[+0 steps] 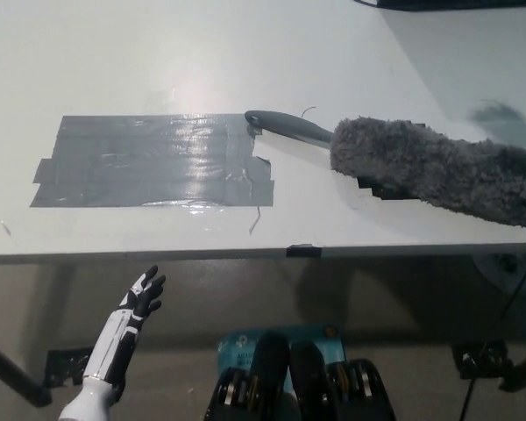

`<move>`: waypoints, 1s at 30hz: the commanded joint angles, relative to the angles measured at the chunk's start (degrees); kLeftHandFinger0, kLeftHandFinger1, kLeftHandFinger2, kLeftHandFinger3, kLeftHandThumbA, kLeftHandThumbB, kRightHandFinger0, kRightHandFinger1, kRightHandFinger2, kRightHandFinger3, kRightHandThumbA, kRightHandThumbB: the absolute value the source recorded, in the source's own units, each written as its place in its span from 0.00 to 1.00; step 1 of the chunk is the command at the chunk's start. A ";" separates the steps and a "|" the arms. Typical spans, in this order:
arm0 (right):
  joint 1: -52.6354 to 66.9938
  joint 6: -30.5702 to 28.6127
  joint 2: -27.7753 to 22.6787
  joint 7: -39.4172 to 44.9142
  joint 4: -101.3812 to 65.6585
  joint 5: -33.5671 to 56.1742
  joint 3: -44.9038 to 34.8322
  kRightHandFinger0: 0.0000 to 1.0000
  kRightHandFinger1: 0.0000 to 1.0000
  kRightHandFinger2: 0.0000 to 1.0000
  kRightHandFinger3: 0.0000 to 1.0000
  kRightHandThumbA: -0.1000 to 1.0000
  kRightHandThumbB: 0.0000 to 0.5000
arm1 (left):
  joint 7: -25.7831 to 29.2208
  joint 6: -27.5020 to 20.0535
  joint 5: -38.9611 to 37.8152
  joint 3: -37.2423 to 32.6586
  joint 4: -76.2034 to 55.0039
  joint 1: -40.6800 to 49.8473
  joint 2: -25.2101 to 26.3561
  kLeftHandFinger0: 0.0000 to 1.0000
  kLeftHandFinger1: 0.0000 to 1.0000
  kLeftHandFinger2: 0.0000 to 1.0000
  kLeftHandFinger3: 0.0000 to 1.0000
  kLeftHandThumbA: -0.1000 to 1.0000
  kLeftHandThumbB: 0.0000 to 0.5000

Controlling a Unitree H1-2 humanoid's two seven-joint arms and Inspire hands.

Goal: A person hands a grey duster to the robot and the robot grabs it with its right hand and places it on the black marked spot infron tof it on the desk

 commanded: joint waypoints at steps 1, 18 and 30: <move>25.29 -1.56 11.32 -11.33 -33.11 8.70 -4.81 1.00 1.00 1.00 1.00 0.99 0.83 | -1.59 -2.32 -0.01 -1.00 -0.72 0.47 0.69 1.00 1.00 1.00 1.00 1.00 0.32; 58.39 -30.11 30.05 -28.89 -2.90 0.94 1.05 1.00 1.00 1.00 1.00 1.00 0.57 | -1.77 -3.31 -0.18 -2.28 -1.04 7.30 -0.01 1.00 1.00 1.00 1.00 1.00 0.31; 57.33 -30.53 26.86 -30.68 11.43 0.38 1.69 1.00 1.00 1.00 1.00 1.00 0.65 | -0.77 -3.11 0.02 -2.39 -1.55 6.84 -0.07 1.00 1.00 1.00 1.00 1.00 0.32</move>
